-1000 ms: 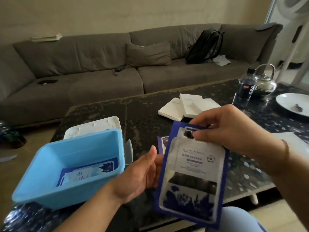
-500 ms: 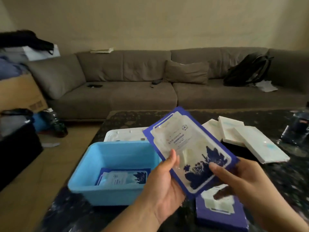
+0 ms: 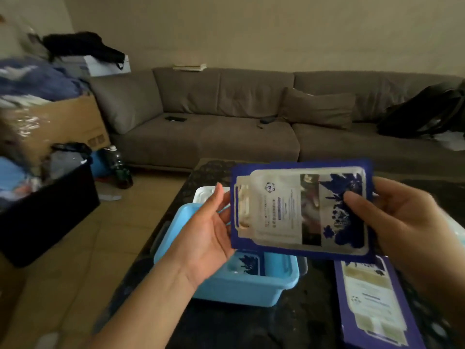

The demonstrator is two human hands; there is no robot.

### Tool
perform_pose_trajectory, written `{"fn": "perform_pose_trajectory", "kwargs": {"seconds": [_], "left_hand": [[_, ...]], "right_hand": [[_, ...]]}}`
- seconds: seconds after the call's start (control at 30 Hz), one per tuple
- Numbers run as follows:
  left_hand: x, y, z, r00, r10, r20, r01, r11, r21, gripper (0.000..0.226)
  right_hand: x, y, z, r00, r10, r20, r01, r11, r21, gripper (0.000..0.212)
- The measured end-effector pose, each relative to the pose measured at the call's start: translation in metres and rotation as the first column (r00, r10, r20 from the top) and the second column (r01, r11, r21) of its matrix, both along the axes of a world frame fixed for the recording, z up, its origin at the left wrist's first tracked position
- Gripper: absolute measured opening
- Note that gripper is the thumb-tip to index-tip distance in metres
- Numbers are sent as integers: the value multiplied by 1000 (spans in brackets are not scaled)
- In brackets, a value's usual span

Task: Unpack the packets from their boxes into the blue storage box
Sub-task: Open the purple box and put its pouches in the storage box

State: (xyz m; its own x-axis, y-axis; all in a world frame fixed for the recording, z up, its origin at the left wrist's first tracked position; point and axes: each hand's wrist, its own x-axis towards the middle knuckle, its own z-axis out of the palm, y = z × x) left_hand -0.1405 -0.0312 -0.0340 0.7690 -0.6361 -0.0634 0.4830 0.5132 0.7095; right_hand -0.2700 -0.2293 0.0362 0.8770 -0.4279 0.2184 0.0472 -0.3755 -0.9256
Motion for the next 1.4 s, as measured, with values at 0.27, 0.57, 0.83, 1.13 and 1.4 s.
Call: {"fn": "perform_pose_trajectory", "kwargs": {"seconds": [0.27,0.57,0.83,1.13,1.4], "left_hand": [[55,48,7,884,101,457,-229,944,236,19],[87,79,-1,540,-383,749,-560,501,660,19],[96,70,-24,290,-466,836,-764,413,496,20],[95,47,-25,285,-861,422,-610,177,772,18],[85,18,-29,252,-964,-84,-529,-210,822,46]], "right_hand": [[54,27,0,989,151,7,-142,943,-299,9],[93,44,-28,981,141,-133,-188,859,-475,18],[131,43,-74,896,51,-441,-233,900,-369,24],[144,55,-99,736,57,-674,-326,903,-279,9],[144,63,-99,639,-69,-766,-622,540,-568,28]]}}
